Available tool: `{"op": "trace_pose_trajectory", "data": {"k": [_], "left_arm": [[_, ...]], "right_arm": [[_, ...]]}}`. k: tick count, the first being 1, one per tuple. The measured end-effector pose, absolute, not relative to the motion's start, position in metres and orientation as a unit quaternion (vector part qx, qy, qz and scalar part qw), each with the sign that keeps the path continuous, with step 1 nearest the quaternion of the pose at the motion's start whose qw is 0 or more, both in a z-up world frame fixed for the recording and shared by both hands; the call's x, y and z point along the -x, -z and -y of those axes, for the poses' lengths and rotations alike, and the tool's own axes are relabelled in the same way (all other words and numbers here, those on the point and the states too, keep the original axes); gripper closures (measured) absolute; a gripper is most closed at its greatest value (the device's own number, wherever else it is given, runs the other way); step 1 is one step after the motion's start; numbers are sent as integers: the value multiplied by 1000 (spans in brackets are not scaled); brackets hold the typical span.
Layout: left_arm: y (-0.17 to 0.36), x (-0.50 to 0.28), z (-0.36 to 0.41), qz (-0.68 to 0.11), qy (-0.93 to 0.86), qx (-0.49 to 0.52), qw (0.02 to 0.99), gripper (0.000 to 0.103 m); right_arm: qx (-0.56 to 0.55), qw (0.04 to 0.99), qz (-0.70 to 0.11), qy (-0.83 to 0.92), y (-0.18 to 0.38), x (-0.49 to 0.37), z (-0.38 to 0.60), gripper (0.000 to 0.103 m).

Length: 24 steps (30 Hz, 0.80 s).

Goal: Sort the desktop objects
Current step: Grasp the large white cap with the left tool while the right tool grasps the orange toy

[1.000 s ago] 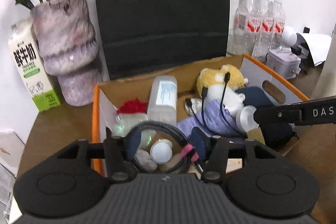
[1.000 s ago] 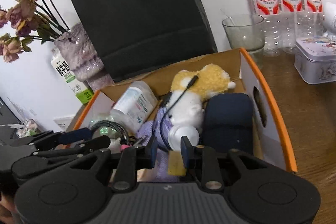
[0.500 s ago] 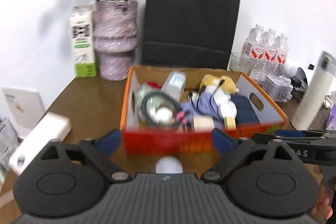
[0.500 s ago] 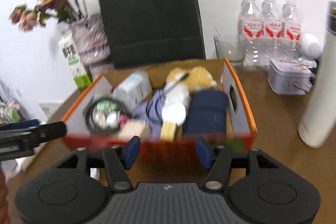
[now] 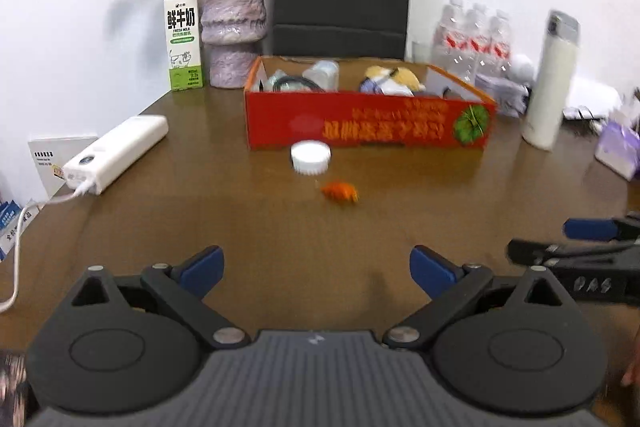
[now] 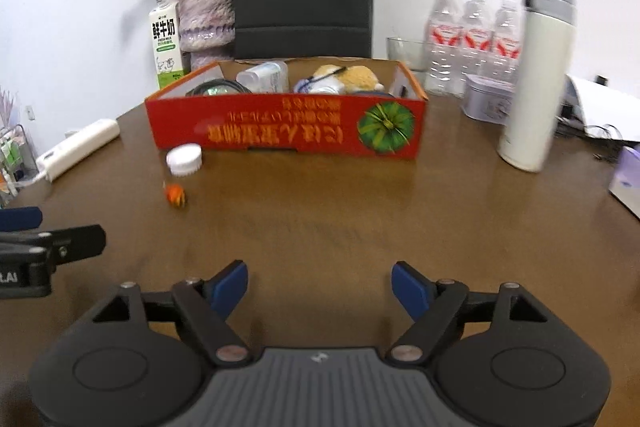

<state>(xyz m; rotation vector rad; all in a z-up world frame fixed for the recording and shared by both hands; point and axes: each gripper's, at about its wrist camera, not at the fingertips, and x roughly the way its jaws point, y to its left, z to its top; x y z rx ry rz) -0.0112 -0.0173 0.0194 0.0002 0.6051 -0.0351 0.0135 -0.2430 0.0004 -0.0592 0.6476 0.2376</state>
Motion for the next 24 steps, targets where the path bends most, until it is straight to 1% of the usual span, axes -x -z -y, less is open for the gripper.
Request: {"op": "trace_pose_trajectory", "data": {"k": [4, 8, 12, 17, 18, 19, 20, 24], "left_arm": [[-13, 28, 21, -307, 41, -3, 951, 1], [-18, 34, 22, -297, 49, -2, 954, 1], [-22, 31, 11, -297, 40, 13, 954, 1], [-31, 8, -9, -272, -10, -10, 962, 2], [-34, 1, -13, -270, -13, -8, 963, 2], [-38, -7, -19, -267, -17, -2, 963, 2], [-40, -12, -23, -263, -18, 3, 965, 2], [-40, -34, -34, -273, -32, 2, 961, 3]], "right_arm": [[18, 938, -327, -114, 5, 19, 255, 23], [31, 938, -324, -120, 0, 33, 257, 23], [36, 938, -313, -142, -6, 30, 251, 23], [72, 929, -290, -218, -7, -5, 218, 26], [79, 923, -295, -234, -9, -20, 206, 27], [82, 918, -298, -250, -11, -33, 196, 34], [81, 911, -299, -272, -13, -47, 184, 37], [85, 889, -316, -319, -9, -96, 141, 45]]}}
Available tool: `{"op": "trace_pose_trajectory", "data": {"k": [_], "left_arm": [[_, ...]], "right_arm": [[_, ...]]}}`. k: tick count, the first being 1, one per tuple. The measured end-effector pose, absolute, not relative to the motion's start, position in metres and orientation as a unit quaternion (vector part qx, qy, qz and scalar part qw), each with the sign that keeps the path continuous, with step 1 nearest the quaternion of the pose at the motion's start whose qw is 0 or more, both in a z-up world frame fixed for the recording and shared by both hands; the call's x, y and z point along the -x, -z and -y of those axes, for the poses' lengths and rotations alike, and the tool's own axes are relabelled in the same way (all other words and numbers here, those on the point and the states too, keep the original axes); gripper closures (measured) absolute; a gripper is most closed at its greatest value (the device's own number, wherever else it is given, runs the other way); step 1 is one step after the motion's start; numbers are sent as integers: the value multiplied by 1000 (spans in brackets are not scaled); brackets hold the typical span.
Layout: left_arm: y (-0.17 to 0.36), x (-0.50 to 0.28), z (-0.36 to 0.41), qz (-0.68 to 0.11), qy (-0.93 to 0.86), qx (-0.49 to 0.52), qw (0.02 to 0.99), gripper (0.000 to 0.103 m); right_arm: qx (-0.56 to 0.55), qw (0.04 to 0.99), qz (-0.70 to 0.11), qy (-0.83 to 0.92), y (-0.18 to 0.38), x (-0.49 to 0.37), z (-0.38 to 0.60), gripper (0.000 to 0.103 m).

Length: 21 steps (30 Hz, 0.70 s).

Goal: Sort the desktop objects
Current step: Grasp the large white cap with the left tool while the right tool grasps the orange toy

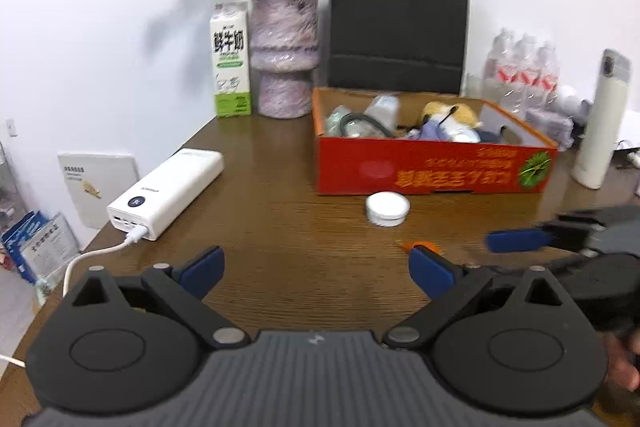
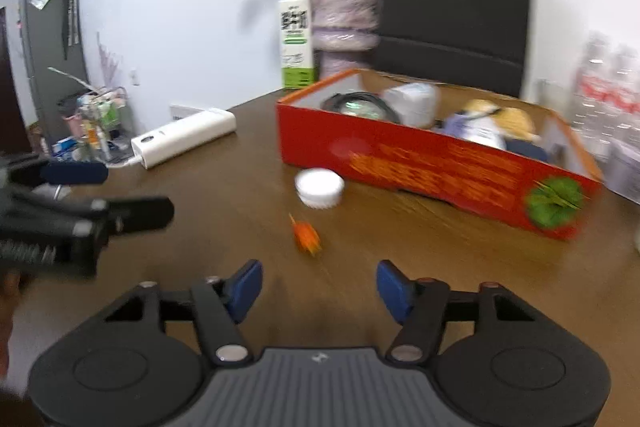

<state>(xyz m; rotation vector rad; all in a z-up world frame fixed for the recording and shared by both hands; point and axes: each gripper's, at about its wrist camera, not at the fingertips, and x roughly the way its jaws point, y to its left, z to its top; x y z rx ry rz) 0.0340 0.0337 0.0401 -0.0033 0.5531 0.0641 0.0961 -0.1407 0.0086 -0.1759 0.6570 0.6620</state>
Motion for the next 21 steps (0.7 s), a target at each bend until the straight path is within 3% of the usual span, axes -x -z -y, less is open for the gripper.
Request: {"op": "trace_pose_trajectory", "data": {"k": [3, 5, 6, 10, 15, 16, 17, 21], "left_arm": [[-33, -42, -35, -284, -34, -9, 958, 4], [-30, -49, -33, -293, -31, -15, 956, 7], [-30, -54, -31, -299, -24, -12, 954, 9], [-25, -91, -18, -327, 1, 20, 945, 22], [-10, -151, 15, -330, 13, -29, 943, 24], [-6, -161, 18, -335, 1, -35, 942, 35], [-3, -167, 19, -337, 5, -34, 941, 62], [0, -172, 21, -334, 20, -35, 942, 63]], "right_arm": [[112, 880, -325, -327, 5, -119, 118, 64], [99, 881, -323, -332, 6, -128, 118, 84], [95, 881, -325, -329, 6, -132, 121, 89], [60, 908, -319, -264, 7, -148, 154, 89], [-45, 924, -323, -198, 2, -163, 214, 89], [-56, 928, -313, -195, 0, -160, 223, 89], [-65, 931, -304, -192, -1, -158, 230, 89], [-92, 934, -294, -179, -5, -157, 242, 89]]}}
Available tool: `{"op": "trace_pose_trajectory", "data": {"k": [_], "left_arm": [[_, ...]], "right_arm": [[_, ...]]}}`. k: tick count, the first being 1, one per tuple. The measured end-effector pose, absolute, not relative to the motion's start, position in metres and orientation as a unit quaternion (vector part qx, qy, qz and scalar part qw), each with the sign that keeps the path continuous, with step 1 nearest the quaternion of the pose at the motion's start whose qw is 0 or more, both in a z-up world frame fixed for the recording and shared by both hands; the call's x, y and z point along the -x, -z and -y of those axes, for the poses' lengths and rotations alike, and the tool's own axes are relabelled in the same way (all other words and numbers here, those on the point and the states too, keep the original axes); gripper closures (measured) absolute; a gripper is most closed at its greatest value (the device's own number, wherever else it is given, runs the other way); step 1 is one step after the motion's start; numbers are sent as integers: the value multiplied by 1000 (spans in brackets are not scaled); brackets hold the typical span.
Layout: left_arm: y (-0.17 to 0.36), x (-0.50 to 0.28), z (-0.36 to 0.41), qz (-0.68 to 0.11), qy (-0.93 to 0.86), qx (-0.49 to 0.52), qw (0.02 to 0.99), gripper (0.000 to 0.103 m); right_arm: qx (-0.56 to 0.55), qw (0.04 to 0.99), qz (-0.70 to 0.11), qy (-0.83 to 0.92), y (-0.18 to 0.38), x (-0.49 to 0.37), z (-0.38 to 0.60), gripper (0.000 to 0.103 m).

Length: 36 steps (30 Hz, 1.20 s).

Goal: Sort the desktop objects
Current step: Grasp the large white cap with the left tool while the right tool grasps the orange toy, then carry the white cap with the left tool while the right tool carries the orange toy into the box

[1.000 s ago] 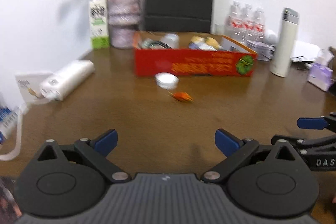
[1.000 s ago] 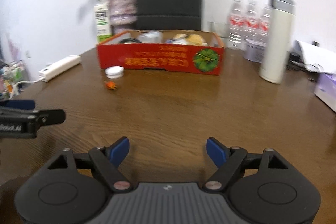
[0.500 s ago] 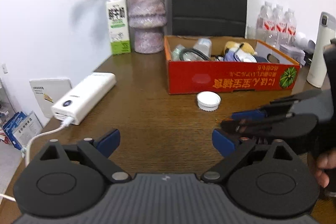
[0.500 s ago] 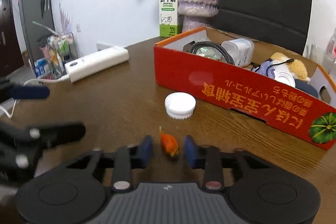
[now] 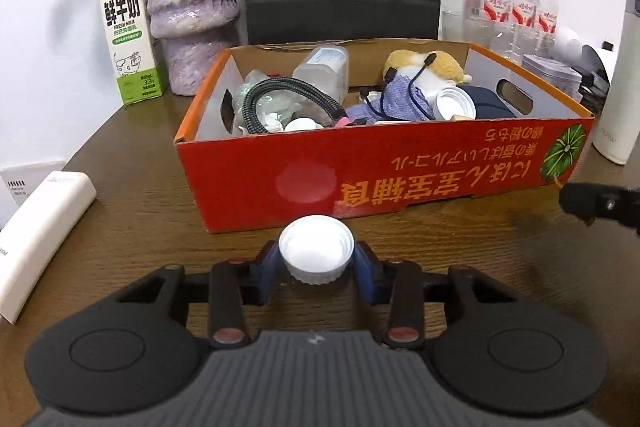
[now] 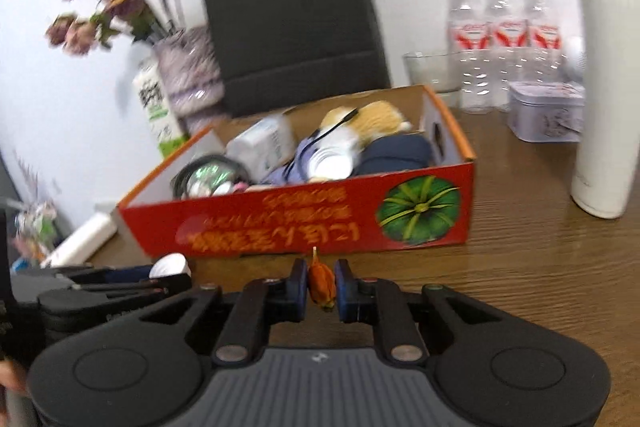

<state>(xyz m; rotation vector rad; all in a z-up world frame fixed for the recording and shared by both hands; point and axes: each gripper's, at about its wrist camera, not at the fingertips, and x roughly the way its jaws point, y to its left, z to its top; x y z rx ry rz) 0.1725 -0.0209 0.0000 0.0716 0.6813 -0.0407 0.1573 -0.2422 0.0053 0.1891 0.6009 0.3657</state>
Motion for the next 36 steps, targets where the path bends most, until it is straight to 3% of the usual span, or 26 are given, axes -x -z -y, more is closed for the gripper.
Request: {"op": "trace_pose_trajectory", "data": {"k": [14, 36], "left_arm": [[-31, -100, 39, -322, -35, -16, 946, 63], [-51, -66, 33, -312, -49, -24, 949, 63]], "right_arm": [[-63, 952, -265, -137, -10, -150, 243, 89], [-58, 949, -283, -128, 4, -157, 242, 89]]}}
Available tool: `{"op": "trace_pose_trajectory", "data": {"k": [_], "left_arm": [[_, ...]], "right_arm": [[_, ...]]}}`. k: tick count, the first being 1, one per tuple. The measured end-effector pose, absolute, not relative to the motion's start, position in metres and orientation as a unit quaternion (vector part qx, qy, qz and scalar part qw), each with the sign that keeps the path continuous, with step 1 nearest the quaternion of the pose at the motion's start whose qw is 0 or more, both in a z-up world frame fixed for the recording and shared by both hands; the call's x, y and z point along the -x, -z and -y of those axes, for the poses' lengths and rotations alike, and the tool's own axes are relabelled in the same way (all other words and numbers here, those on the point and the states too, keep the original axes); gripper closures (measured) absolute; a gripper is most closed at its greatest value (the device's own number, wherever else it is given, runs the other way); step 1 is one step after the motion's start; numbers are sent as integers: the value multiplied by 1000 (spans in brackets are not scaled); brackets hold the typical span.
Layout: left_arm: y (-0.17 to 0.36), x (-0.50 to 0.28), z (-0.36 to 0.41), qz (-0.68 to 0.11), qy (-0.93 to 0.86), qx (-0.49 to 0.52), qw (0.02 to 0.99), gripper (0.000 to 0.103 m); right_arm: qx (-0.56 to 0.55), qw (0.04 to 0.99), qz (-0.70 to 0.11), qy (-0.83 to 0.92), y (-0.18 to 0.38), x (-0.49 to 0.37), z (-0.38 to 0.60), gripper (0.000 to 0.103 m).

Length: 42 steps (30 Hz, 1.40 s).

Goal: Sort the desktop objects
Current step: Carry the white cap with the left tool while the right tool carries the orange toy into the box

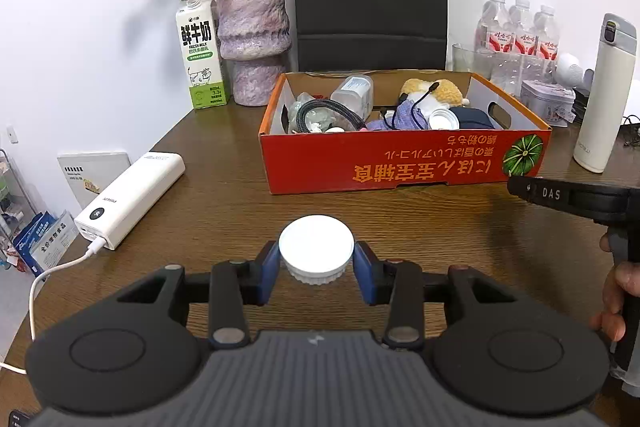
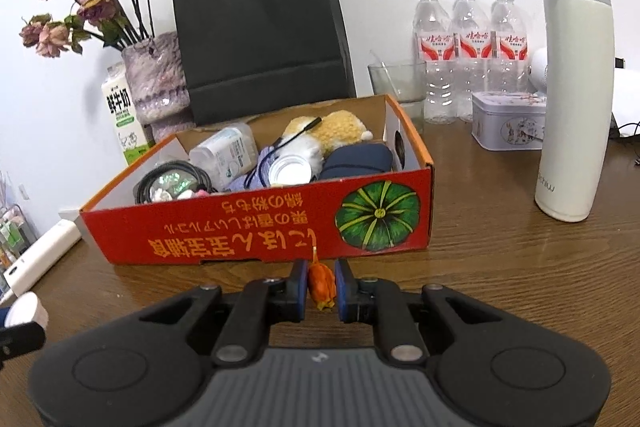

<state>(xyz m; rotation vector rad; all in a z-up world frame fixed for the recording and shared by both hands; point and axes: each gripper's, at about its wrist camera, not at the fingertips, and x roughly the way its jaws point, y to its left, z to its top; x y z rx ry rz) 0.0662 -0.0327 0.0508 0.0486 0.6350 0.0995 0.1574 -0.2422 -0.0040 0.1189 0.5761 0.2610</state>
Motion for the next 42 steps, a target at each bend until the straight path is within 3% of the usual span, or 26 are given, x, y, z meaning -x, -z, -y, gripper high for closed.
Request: {"op": "trace_pose_trajectory", "data": {"k": [13, 22, 29, 38, 40, 41, 42], "left_arm": [[-51, -77, 37, -310, -27, -2, 950, 63], [-109, -144, 27, -261, 21, 29, 965, 63], [-131, -228, 14, -280, 38, 58, 957, 63], [-93, -324, 48, -344, 64, 16, 937, 62], [-87, -343, 55, -361, 75, 6, 930, 59], [-85, -350, 57, -361, 72, 3, 930, 50], [-85, -354, 58, -355, 63, 1, 933, 45]], "right_arm": [[-58, 952, -272, -131, -4, -155, 247, 89], [-109, 954, -241, -140, -45, -162, 277, 89], [-131, 942, -261, -165, -85, -243, 295, 89], [-132, 915, -345, -164, -59, -362, 273, 89], [-114, 919, -352, -135, -53, -378, 266, 79], [-105, 919, -359, -122, -51, -386, 263, 56], [-102, 919, -360, -122, -51, -390, 261, 49]]}}
